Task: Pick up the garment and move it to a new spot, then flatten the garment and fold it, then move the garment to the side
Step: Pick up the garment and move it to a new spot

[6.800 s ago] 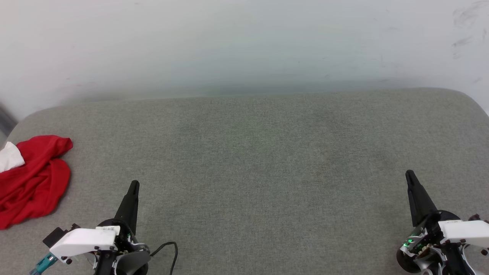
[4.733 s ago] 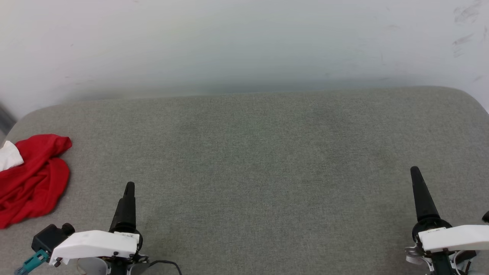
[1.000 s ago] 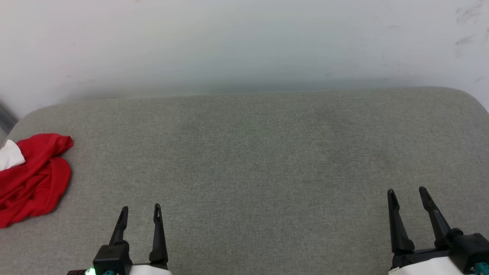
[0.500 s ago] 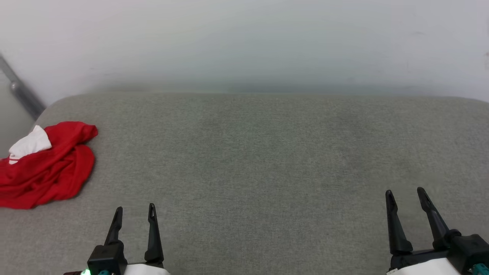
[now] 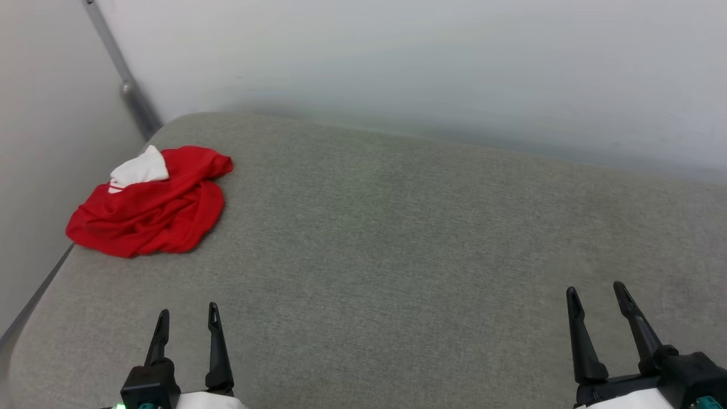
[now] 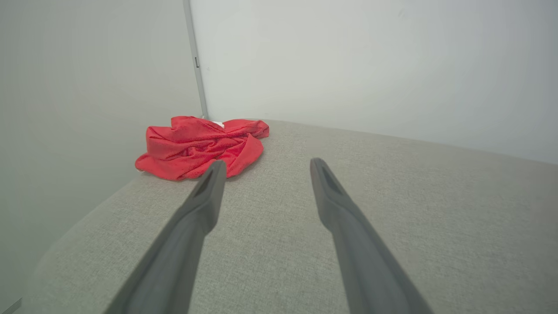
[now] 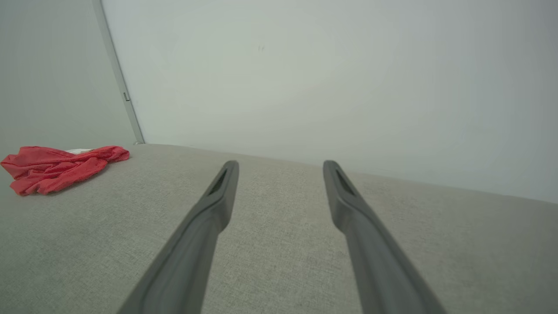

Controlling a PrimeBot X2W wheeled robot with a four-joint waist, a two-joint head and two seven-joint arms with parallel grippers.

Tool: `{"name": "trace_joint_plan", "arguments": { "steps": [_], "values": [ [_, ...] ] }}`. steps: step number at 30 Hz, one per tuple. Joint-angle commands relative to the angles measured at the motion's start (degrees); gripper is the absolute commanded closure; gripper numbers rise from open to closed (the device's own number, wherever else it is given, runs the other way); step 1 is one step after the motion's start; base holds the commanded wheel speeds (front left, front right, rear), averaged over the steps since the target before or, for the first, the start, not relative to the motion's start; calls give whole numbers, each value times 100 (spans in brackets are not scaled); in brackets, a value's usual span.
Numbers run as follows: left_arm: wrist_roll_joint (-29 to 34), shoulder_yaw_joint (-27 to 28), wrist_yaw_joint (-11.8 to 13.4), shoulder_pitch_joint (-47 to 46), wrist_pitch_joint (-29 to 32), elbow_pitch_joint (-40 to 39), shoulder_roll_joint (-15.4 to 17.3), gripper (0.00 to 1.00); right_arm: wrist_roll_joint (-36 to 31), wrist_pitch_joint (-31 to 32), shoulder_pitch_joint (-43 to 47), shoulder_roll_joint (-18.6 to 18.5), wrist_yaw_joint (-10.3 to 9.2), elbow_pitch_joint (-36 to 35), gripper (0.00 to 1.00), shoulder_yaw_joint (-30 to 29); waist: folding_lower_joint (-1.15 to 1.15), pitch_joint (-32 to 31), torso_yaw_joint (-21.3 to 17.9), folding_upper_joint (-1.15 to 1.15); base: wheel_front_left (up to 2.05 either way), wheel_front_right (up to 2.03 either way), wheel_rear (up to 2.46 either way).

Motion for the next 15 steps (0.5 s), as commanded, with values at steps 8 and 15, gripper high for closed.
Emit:
{"name": "trace_joint_plan", "arguments": {
  "steps": [8, 15],
  "values": [
    [-64, 121, 51, 68, -15, 0, -6, 0, -114, -14, 86, 3, -2, -51, 0, 21, 0, 11, 772, 0, 0, 0, 0],
    [-125, 218, 82, 100, -16, 3, -9, 0, -160, -14, 66, 3, -2, -43, 0, 64, 0, 40, 1196, 0, 0, 0, 0]
  ]
}}
